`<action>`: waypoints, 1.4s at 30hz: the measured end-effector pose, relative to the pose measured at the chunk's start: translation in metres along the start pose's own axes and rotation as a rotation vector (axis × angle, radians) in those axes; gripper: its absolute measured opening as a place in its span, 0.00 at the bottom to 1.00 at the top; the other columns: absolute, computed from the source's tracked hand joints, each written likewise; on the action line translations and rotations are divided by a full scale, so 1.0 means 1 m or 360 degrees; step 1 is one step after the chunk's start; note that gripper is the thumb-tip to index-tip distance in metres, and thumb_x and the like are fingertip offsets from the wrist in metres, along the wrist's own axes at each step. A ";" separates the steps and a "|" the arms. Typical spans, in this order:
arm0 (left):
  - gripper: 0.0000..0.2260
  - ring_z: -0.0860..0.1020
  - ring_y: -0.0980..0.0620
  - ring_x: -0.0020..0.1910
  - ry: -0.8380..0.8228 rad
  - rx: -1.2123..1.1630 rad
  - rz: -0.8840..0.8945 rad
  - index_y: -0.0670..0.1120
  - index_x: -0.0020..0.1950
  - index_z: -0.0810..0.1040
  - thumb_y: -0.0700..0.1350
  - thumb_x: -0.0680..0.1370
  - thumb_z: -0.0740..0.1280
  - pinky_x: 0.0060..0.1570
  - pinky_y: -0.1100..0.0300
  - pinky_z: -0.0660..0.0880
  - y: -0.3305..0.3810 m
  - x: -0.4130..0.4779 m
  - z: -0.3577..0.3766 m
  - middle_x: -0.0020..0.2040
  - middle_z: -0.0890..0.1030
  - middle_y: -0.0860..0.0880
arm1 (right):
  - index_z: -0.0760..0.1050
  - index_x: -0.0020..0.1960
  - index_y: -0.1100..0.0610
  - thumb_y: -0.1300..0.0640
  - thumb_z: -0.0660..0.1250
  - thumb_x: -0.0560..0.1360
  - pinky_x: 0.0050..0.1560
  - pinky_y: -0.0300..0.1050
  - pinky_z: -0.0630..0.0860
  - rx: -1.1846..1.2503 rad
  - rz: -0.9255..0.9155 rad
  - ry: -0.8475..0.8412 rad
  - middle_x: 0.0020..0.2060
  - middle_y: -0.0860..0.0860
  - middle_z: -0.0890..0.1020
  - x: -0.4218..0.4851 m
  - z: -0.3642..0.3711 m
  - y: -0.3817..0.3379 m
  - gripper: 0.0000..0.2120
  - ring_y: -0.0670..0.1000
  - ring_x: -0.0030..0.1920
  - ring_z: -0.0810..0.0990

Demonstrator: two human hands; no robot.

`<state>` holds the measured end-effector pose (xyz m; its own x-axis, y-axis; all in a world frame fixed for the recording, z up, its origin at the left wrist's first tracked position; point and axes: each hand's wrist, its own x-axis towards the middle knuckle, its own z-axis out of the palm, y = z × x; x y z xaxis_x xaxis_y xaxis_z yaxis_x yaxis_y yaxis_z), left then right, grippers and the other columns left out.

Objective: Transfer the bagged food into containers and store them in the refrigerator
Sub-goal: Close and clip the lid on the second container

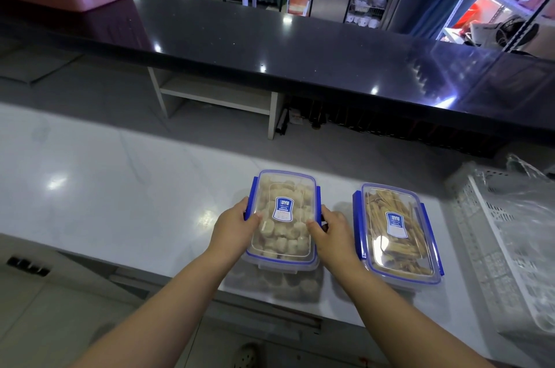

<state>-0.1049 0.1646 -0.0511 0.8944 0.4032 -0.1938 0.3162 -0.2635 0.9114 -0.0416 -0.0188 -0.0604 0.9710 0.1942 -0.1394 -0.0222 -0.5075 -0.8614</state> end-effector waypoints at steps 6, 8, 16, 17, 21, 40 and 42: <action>0.06 0.79 0.56 0.44 0.0049 0.0056 0.0069 0.58 0.53 0.72 0.47 0.79 0.60 0.40 0.62 0.77 -0.002 -0.006 0.004 0.45 0.80 0.58 | 0.70 0.61 0.49 0.52 0.60 0.79 0.36 0.30 0.73 -0.0059 -0.0039 -0.0038 0.49 0.46 0.71 -0.005 0.002 0.002 0.11 0.45 0.49 0.77; 0.07 0.79 0.57 0.44 0.0089 0.0111 0.0099 0.56 0.55 0.72 0.48 0.79 0.59 0.38 0.65 0.74 -0.002 -0.010 0.007 0.45 0.80 0.57 | 0.68 0.63 0.47 0.50 0.58 0.79 0.37 0.31 0.74 -0.0048 -0.0046 -0.0070 0.50 0.46 0.73 -0.009 0.003 0.002 0.13 0.44 0.49 0.77; 0.10 0.77 0.57 0.38 0.0215 0.0457 -0.0106 0.51 0.50 0.73 0.56 0.77 0.62 0.31 0.65 0.70 -0.003 -0.015 0.008 0.44 0.78 0.53 | 0.70 0.61 0.48 0.46 0.60 0.78 0.39 0.33 0.75 -0.0121 0.0008 -0.0271 0.54 0.46 0.79 -0.015 -0.007 -0.002 0.13 0.43 0.49 0.78; 0.11 0.78 0.56 0.38 0.0201 0.0452 -0.0108 0.50 0.51 0.74 0.56 0.77 0.62 0.31 0.65 0.71 -0.003 -0.015 0.009 0.45 0.79 0.52 | 0.70 0.61 0.48 0.46 0.61 0.78 0.40 0.33 0.74 -0.0119 0.0021 -0.0273 0.54 0.46 0.79 -0.016 -0.007 -0.002 0.13 0.43 0.49 0.78; 0.09 0.79 0.52 0.40 0.0244 0.0479 -0.0092 0.49 0.48 0.76 0.53 0.78 0.61 0.38 0.58 0.76 0.002 -0.018 0.011 0.43 0.81 0.50 | 0.70 0.61 0.49 0.48 0.61 0.78 0.39 0.34 0.74 -0.0146 0.0035 -0.0233 0.55 0.47 0.79 -0.019 -0.008 -0.003 0.12 0.44 0.49 0.77; 0.07 0.81 0.58 0.43 -0.0313 -0.0394 0.0363 0.63 0.44 0.75 0.50 0.73 0.70 0.41 0.56 0.80 0.132 -0.020 0.084 0.42 0.81 0.61 | 0.75 0.43 0.46 0.49 0.62 0.77 0.29 0.27 0.69 0.0076 -0.0059 0.0757 0.32 0.41 0.79 -0.067 -0.137 -0.030 0.05 0.34 0.34 0.76; 0.10 0.80 0.58 0.45 -0.0476 -0.0429 0.0374 0.62 0.46 0.74 0.48 0.72 0.71 0.43 0.54 0.80 0.141 -0.019 0.099 0.44 0.80 0.61 | 0.75 0.39 0.47 0.49 0.63 0.76 0.28 0.27 0.68 0.0043 0.0020 0.0920 0.29 0.41 0.78 -0.078 -0.148 -0.024 0.08 0.34 0.32 0.76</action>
<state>-0.0463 0.0328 0.0448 0.9964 0.0787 -0.0310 0.0360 -0.0641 0.9973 -0.0816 -0.1459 0.0433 0.9427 -0.3060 0.1332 -0.0335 -0.4839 -0.8745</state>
